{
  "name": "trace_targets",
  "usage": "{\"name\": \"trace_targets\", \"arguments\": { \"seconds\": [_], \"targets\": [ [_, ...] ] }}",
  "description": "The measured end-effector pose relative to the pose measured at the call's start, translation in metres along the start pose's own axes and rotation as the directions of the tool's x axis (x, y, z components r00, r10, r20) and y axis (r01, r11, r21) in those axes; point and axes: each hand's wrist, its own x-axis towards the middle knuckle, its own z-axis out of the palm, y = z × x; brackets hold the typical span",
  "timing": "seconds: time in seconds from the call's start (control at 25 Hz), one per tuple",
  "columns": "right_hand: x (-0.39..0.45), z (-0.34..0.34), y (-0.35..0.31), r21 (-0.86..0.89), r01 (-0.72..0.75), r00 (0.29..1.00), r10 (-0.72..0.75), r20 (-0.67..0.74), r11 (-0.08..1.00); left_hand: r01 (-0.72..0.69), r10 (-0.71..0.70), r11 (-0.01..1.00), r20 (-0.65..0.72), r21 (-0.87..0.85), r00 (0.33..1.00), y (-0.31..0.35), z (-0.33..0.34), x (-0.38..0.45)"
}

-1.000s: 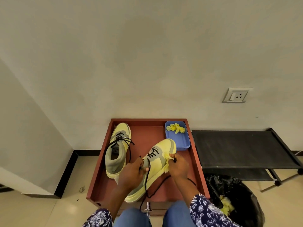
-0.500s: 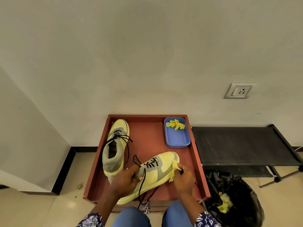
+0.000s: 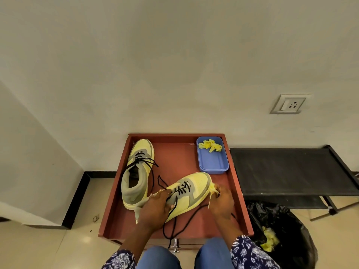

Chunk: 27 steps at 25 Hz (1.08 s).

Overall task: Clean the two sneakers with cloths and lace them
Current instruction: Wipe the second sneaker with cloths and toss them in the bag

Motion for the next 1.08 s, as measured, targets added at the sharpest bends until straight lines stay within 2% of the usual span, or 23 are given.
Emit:
{"name": "trace_targets", "arguments": {
  "seconds": [0.2, 0.44, 0.72, 1.08],
  "targets": [
    [-0.006, 0.026, 0.007, 0.017, -0.018, 0.997, 0.016, 0.080, 1.000, 0.009, -0.010, 1.000, 0.070, 0.020, 0.998, -0.003, 0.002, 0.004],
    [-0.042, 0.056, -0.003, 0.138, -0.112, 0.993, 0.106, 0.049, 0.984, -0.001, -0.003, 0.995, 0.045, 0.096, 0.999, 0.004, 0.000, 0.002],
    [-0.093, 0.078, -0.004, 0.227, -0.042, 0.992, 0.013, 0.128, 0.973, 0.021, -0.027, 0.991, 0.049, 0.130, 0.998, 0.002, 0.003, 0.000],
    [-0.005, 0.053, 0.003, 0.302, -0.173, 0.978, 0.200, -0.061, 0.938, 0.021, -0.027, 0.991, 0.040, 0.130, 0.999, 0.004, 0.002, -0.002]
  ]
}}
